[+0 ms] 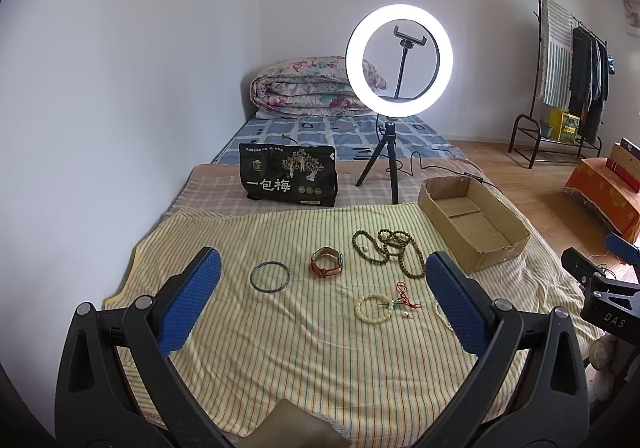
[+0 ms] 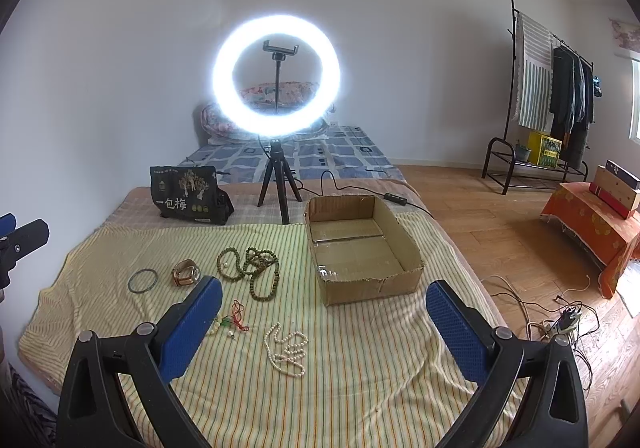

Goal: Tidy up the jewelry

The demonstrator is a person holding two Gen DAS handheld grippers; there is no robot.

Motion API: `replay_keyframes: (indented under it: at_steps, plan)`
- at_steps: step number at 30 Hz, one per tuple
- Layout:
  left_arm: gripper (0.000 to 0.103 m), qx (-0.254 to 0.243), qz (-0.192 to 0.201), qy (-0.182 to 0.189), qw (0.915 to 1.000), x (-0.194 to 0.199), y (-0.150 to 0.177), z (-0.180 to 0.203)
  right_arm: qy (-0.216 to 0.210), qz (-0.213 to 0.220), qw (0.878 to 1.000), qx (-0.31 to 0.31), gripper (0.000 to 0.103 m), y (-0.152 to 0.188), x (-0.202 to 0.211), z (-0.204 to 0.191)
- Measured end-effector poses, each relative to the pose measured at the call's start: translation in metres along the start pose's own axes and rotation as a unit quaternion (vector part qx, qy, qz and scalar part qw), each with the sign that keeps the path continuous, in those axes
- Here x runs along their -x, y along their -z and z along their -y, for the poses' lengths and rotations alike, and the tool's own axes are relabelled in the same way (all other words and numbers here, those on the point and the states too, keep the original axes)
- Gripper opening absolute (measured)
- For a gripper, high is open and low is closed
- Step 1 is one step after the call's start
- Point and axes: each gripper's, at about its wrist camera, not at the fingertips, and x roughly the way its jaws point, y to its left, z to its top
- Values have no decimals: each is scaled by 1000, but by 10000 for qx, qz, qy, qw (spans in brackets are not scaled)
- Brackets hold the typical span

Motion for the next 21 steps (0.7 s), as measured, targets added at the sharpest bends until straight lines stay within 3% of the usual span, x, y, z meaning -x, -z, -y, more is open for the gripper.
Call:
replay_keyframes:
  at_steps: [21]
  plan:
    - [103, -9, -118, 11, 9999, -11, 4, -7, 166, -187, 9997, 10, 103, 0, -6, -1]
